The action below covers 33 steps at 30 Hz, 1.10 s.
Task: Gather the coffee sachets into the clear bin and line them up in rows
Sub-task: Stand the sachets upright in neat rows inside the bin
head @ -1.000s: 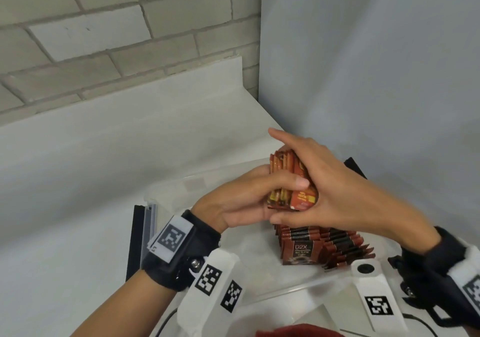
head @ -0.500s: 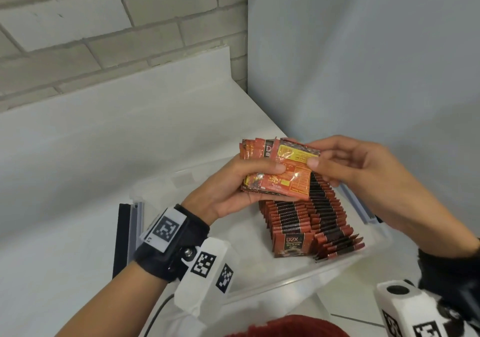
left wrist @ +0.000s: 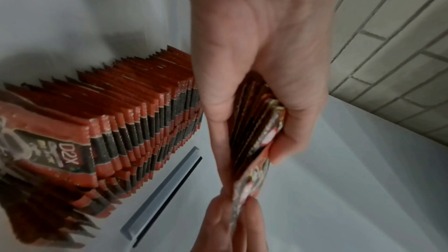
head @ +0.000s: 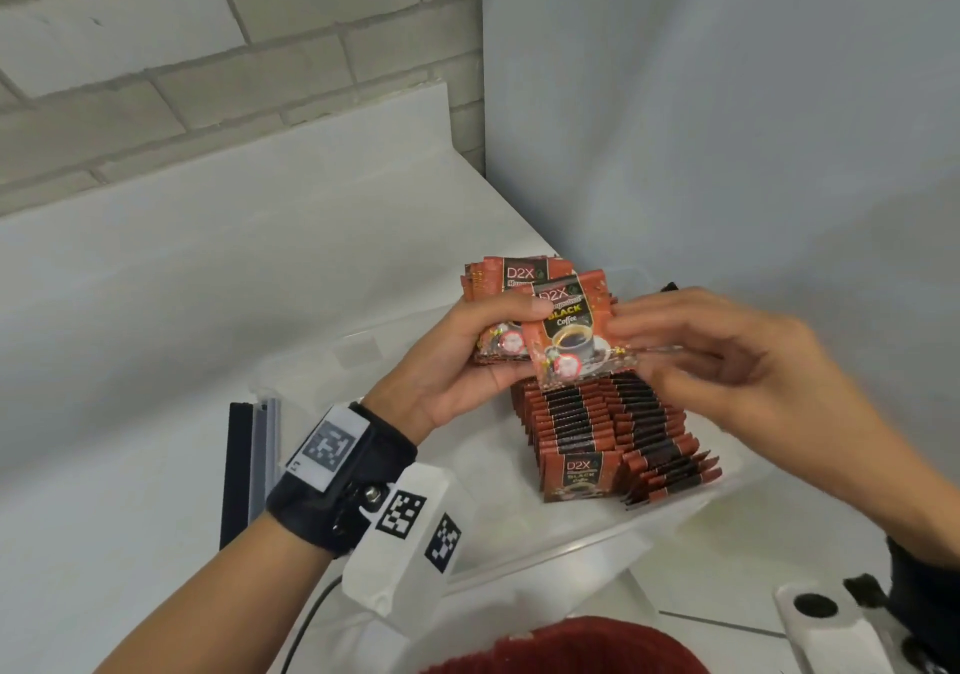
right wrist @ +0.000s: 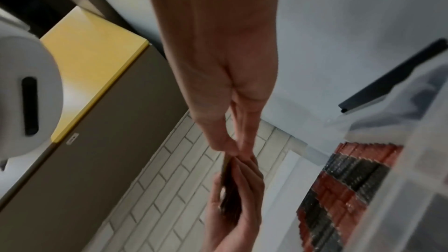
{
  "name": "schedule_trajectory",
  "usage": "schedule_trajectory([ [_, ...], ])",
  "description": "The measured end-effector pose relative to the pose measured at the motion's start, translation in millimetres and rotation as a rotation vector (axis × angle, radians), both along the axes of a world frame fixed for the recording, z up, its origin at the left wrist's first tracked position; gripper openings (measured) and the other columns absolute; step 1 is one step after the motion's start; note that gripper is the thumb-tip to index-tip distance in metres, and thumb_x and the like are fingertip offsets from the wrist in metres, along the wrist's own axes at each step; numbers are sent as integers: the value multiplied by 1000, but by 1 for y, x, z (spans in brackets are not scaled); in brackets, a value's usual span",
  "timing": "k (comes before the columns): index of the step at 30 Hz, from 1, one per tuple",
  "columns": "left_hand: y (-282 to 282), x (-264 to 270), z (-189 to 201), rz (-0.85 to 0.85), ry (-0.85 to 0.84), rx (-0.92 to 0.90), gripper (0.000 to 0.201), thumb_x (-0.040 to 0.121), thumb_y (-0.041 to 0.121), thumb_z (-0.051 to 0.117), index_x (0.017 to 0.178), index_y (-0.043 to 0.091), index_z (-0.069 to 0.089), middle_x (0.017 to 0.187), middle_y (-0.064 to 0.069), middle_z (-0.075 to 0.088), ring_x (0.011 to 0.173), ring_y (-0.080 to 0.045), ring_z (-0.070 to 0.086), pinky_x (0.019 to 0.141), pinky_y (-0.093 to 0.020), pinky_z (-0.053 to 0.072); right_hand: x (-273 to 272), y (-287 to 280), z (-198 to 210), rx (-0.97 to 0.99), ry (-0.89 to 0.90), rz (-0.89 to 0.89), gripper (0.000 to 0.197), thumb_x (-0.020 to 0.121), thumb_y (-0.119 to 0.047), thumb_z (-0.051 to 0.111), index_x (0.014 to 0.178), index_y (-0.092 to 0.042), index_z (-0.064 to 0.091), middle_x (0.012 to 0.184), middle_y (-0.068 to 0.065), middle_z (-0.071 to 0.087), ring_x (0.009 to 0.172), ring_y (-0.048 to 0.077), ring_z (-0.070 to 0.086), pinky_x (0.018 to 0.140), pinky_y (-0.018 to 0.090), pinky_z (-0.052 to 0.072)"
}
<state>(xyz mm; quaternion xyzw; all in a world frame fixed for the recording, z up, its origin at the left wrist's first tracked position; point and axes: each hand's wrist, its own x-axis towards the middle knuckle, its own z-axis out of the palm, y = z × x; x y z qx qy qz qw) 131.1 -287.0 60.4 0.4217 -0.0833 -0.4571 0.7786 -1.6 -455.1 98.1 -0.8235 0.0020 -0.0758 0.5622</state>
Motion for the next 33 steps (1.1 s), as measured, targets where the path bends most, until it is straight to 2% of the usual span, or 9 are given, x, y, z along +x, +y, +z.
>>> schedule_trajectory([
  [3,1,0,1,-1,-74,24,32,71,1,65,100,11,75,110,-18,69,99,-31,68,84,-40,56,5,-1,10,324,161,-122,24,86,-5,60,109,-11,65,95,5,75,83,15,72,73,17,55],
  [6,0,-4,2,-40,-143,57,42,66,7,70,108,9,70,117,-21,66,105,-34,65,90,-43,54,10,4,12,322,241,-122,31,71,-25,68,97,-8,69,77,7,74,66,12,66,63,16,54],
  [9,1,-7,2,-100,-198,47,30,73,-1,64,100,10,71,108,-17,70,94,-29,68,76,-36,56,11,9,9,288,292,-101,21,69,-21,73,83,-7,70,70,5,72,57,8,62,55,14,49],
  [15,1,-7,3,-132,-240,77,29,74,-1,62,98,12,72,109,-16,70,98,-30,67,78,-35,55,10,3,8,268,347,-86,11,66,-22,74,69,-12,69,67,5,71,57,12,63,56,16,52],
  [21,2,-9,5,-177,-256,65,25,77,-1,64,93,14,76,98,-10,73,88,-24,71,71,-31,56,12,3,12,226,294,-70,20,66,-24,73,82,-13,70,76,8,74,66,13,68,67,20,56],
  [24,1,-6,7,-89,-232,89,21,75,22,74,95,15,73,96,-10,74,85,-22,72,69,-30,57,5,-5,7,214,248,-80,15,72,-21,73,84,-12,70,77,8,75,72,14,70,73,26,55],
  [26,0,-1,6,-1,-168,89,20,82,25,71,96,11,69,90,-11,73,78,-21,71,67,-32,58,-7,-12,1,146,270,-29,12,74,-24,73,83,-16,69,79,6,76,78,16,72,78,29,53],
  [28,1,1,4,45,-130,73,20,82,25,62,89,9,71,87,-12,71,73,-22,70,69,-34,58,-20,-16,-6,-10,331,80,14,75,-28,72,84,-19,66,79,-1,76,78,10,71,78,23,51],
  [33,1,1,4,54,-113,60,19,78,23,61,76,11,75,86,-11,72,72,-21,70,70,-35,58,-35,-35,-15,-455,317,313,4,81,-30,68,85,-29,71,85,-25,70,82,-5,65,69,10,44],
])
